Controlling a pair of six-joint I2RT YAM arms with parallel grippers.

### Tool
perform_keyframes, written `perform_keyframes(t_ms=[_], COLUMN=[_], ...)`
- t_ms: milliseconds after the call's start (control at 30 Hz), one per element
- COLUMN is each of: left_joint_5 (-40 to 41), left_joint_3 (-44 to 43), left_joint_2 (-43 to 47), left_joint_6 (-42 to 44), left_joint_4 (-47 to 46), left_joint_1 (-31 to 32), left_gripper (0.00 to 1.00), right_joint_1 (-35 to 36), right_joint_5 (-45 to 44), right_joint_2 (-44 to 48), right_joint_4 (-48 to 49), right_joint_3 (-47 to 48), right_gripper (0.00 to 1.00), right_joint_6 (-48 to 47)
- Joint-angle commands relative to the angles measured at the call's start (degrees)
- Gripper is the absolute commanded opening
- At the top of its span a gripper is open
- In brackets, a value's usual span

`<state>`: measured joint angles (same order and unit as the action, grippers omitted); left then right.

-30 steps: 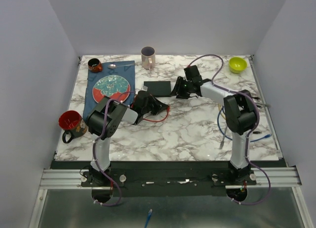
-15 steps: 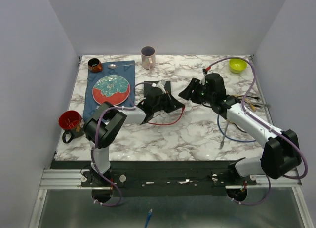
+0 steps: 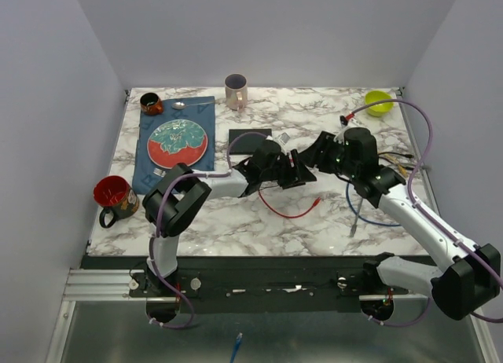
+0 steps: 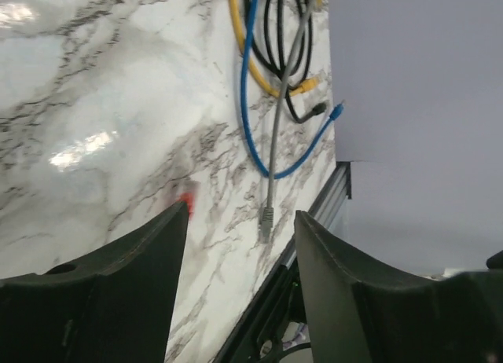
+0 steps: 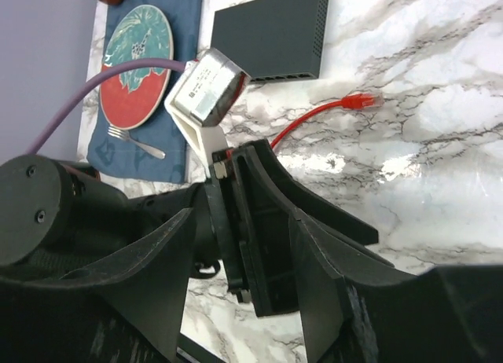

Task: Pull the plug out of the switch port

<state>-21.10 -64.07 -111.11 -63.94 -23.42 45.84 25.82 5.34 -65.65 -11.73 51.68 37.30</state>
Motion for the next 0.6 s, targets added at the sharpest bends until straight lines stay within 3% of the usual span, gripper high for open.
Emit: perform_keyframes(t_ms=[0, 200, 367, 567], left_joint_5=[3.6, 10.4, 23.0, 28.7], left_joint_3=[0.8, 9.8, 14.1, 23.5], left_joint_2=[5.7, 18.1, 32.8, 50.9], left_joint_6=[2.4, 2.6, 7.7, 8.8], left_joint_4=[8.9, 11.1, 26.5, 36.8], left_joint_1=[-2.9, -8.4, -9.4, -9.5], left_gripper=[0.69, 0.71, 0.71, 0.72], right_joint_1=[0.3, 0.3, 4.4, 13.4], right_joint_5=[-2.6, 1.7, 5.4, 4.3], right_joint_2=[2.6, 1.4, -3.5, -13.1], right_joint_4=[-3.1, -4.7, -4.4, -4.4], right_joint_3=[-1.8, -3.9, -5.9, -4.2], right_gripper=[0.59, 0.59, 0.58, 0.58], right_joint_6=[-1.3, -3.3, -6.4, -9.0])
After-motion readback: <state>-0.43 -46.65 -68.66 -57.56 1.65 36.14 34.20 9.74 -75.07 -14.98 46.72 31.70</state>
